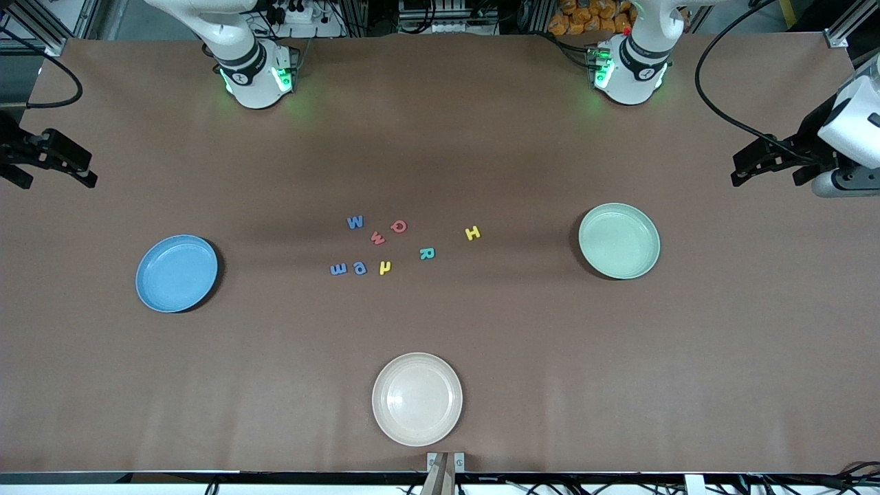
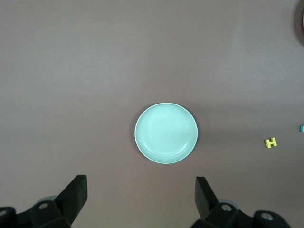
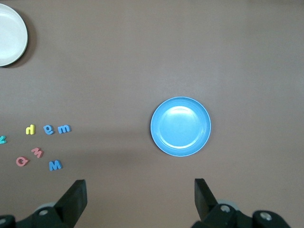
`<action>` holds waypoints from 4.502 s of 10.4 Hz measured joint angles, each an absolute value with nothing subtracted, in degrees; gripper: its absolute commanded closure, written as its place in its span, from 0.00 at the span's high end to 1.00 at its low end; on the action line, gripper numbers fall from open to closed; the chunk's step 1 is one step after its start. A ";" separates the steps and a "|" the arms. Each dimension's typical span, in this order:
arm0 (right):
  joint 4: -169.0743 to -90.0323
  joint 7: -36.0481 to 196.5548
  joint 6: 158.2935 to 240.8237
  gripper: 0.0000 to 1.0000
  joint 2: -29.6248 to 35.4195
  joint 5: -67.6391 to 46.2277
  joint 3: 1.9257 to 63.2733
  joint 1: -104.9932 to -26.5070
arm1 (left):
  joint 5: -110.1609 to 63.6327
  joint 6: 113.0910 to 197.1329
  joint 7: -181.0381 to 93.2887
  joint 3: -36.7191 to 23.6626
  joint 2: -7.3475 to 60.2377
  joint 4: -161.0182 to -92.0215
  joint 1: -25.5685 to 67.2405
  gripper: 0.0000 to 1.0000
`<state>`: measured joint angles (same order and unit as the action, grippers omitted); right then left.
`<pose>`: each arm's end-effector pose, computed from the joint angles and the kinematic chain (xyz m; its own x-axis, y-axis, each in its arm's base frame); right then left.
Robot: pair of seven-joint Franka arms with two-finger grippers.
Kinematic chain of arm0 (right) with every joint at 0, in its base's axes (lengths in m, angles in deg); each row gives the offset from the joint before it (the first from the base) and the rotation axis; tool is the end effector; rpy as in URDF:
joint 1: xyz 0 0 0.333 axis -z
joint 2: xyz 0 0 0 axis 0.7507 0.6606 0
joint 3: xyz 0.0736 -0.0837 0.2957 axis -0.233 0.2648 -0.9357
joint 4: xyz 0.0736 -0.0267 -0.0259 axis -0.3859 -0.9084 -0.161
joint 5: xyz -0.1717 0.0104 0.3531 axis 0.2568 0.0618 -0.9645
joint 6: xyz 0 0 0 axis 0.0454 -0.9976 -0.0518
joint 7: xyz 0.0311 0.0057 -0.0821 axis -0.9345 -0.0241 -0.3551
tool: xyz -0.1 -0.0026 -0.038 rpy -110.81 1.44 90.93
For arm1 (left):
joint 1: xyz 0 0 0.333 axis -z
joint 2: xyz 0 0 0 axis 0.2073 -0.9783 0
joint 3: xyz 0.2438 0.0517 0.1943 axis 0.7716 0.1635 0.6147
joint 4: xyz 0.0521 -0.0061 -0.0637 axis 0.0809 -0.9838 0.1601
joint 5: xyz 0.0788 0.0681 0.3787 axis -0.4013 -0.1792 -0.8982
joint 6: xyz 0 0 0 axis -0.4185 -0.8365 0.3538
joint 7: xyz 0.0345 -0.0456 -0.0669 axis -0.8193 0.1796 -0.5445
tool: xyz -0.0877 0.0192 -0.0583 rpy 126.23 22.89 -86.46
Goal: Sort upper and lower case letters into plates
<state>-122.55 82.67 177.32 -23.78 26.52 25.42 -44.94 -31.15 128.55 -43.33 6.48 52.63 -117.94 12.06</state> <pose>0.5428 -0.0188 0.6449 0.9969 0.0116 0.0778 0.0108 -0.9999 0.0104 0.5492 -0.0536 0.6226 0.9999 0.0101 -0.0030 0.0102 -0.9998 0.0181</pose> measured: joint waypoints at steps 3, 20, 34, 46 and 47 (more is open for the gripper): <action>-122.55 82.67 177.32 1.00 -23.78 26.51 25.42 -44.94 | -31.15 128.55 -43.33 6.48 52.63 -117.97 12.01 1.00; -125.91 82.68 174.44 1.00 -18.29 26.44 25.33 -44.88 | -26.61 143.52 -72.19 -0.12 31.73 -120.53 29.47 1.00; -127.44 105.39 183.42 1.00 -4.24 26.31 24.97 -45.74 | -45.40 165.28 -117.42 -1.25 13.55 -123.53 45.88 1.00; -127.32 144.94 198.35 1.00 5.96 26.19 24.58 -56.43 | -48.86 180.63 -123.84 -1.46 12.62 -131.83 46.11 0.89; -126.76 147.10 198.38 1.00 5.96 26.03 24.70 -56.37 | -48.86 180.67 -124.00 -1.46 12.63 -131.82 46.12 0.70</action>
